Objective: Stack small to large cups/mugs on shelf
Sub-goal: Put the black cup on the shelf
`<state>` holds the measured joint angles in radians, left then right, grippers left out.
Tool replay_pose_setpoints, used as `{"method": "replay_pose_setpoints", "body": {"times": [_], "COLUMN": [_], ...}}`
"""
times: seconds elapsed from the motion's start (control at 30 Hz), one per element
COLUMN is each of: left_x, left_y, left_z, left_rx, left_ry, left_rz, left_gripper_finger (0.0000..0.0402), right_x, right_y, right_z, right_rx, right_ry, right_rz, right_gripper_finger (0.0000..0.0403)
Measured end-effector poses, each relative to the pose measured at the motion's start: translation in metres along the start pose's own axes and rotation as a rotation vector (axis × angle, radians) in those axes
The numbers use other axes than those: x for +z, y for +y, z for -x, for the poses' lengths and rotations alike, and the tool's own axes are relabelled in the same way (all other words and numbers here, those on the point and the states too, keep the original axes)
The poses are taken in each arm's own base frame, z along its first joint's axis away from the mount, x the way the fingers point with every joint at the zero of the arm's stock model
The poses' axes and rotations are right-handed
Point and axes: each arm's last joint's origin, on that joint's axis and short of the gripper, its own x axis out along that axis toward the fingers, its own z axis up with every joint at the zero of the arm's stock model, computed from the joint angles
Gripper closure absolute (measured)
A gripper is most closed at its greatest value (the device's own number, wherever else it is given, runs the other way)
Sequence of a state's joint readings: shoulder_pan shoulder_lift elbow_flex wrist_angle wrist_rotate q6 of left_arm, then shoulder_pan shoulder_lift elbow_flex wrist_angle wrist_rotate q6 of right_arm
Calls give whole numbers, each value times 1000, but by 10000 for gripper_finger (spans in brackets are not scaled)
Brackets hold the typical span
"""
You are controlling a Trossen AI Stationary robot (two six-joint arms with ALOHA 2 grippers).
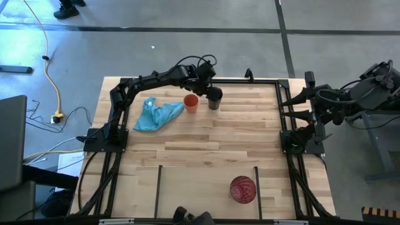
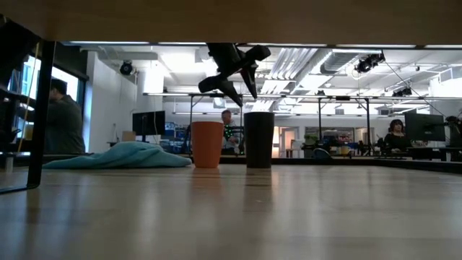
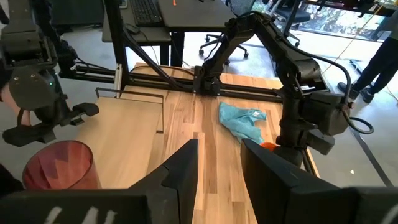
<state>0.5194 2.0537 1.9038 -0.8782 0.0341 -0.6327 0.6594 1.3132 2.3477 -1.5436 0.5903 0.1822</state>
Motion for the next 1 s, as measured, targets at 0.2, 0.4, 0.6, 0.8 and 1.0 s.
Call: {"method": "replay_pose_setpoints", "body": {"times": [0.2, 0.4, 0.6, 0.8, 1.0], "left_x": [0, -2, -5, -5, -2], "left_y": [-4, -6, -9, -13, -15], "left_z": [0, 0, 2, 11, 15], "left_rx": [-70, -136, -268, -312, -322], "left_ry": [25, 87, 208, 259, 259], "left_rz": [6, 62, 106, 108, 158], "left_gripper_finger": [235, 226, 227, 231, 231], "right_x": [0, 0, 0, 0, 0], "right_y": [1, 1, 1, 2, 2], "right_z": [-1, -1, -1, -1, -1], "right_rx": [1, 4, 9, 44, 44], "right_ry": [3, 4, 4, 12, 12], "right_rz": [2, 2, -16, -21, -13], "right_gripper_finger": [289, 289, 289, 289, 289]}}
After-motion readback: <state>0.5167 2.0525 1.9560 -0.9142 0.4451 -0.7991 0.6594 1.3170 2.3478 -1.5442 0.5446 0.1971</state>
